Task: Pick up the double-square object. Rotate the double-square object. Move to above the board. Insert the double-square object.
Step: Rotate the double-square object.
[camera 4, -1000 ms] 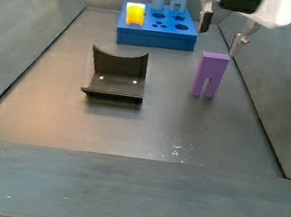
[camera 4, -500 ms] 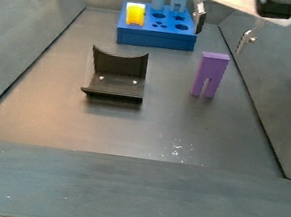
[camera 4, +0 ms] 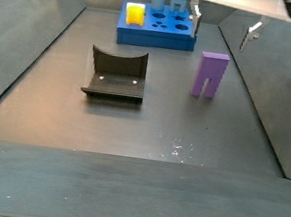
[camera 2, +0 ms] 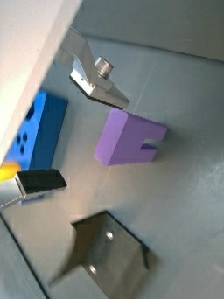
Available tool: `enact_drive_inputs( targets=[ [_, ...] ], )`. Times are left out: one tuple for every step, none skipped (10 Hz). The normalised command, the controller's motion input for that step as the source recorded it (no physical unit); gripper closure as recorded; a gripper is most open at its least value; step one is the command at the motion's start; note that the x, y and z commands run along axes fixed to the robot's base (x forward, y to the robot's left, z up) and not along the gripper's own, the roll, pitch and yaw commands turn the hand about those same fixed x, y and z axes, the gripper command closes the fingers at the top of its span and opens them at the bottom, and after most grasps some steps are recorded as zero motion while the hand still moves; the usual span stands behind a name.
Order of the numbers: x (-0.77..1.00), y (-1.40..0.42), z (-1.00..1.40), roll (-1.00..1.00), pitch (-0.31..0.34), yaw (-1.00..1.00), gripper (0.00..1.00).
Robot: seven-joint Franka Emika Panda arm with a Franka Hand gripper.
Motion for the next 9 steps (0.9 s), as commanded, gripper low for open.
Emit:
enact_drive_inputs(
  targets=[
    [0.04,0.00,-0.04,0.01,-0.019,1.00,0.00],
    [0.04,0.00,-0.04,0.01,-0.021,0.85,0.00],
    [0.04,0.00,-0.04,0.01,-0.020,0.53,0.00],
    [0.04,0.00,-0.04,0.01,-0.020,0.33,0.00],
    [0.04,0.00,-0.04,0.01,-0.019,0.24,0.00],
    [0.00,0.00,-1.00,0.00,0.000,0.00,0.00],
    [0.01,0.00,-1.00,0.00,-0.012,-0.04,0.00],
    [0.02,0.00,-1.00,0.00,-0.028,-0.04,0.00],
    [0.02,0.01,-1.00,0.01,-0.041,-0.03,0.00]
  ],
)
